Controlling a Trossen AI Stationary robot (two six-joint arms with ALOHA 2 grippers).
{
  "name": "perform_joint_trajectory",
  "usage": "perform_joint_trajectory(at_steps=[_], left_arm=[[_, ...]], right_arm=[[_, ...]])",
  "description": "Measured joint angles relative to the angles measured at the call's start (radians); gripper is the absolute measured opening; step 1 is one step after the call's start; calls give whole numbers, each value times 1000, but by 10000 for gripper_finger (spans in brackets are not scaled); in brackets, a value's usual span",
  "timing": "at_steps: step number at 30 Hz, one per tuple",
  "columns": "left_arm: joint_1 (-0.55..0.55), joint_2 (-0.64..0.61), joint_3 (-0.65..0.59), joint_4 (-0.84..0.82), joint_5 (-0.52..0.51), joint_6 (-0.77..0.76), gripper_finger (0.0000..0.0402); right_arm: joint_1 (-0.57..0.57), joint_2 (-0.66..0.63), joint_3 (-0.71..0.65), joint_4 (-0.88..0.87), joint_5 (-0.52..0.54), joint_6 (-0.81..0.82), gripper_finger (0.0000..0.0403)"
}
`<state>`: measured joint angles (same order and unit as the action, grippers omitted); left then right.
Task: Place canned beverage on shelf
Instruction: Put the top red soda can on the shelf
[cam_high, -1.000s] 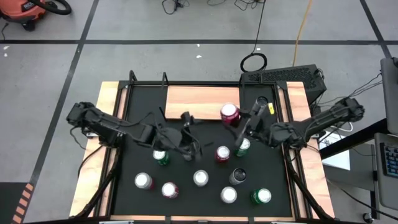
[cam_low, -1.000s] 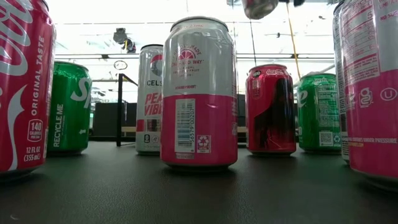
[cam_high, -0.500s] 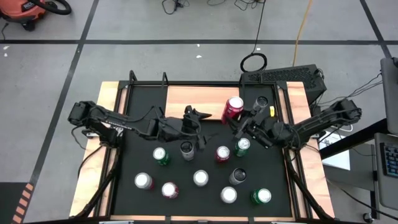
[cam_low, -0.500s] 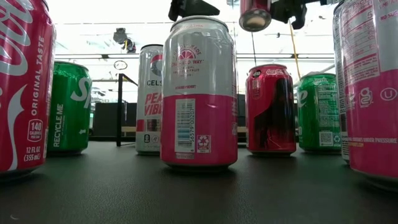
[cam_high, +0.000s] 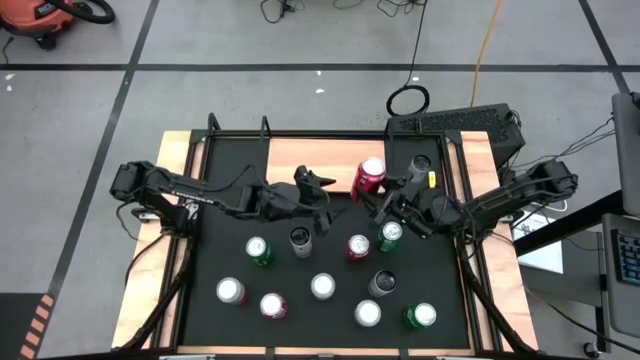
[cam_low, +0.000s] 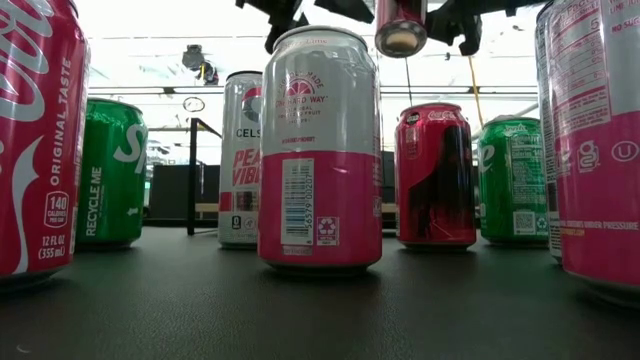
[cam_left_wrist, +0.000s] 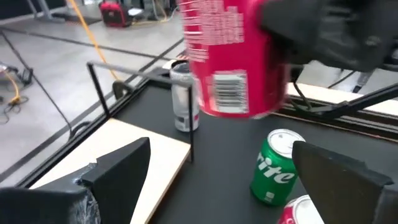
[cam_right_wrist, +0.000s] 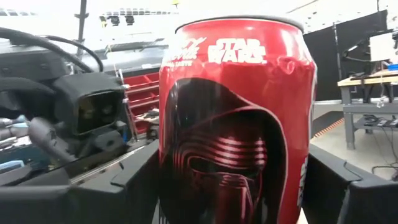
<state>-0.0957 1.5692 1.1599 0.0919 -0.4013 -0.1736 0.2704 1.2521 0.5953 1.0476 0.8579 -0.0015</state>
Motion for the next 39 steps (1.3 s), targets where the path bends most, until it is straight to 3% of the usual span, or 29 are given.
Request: perform_joint_trajectory(at_steps=[9, 17, 32, 39], left_arm=[[18, 0, 0, 37, 40, 43, 389], [14, 0, 0, 170, 190, 108, 389], [40, 94, 0, 324, 148, 105, 389], [67, 97, 0, 349, 156, 104, 389]], right_arm=[[-18, 39, 0, 65, -6, -10, 268], [-28, 39, 0, 95, -105, -19, 268], [-29, 39, 0, 116, -103, -36, 268], [-32, 38, 0, 125, -176, -30, 275]])
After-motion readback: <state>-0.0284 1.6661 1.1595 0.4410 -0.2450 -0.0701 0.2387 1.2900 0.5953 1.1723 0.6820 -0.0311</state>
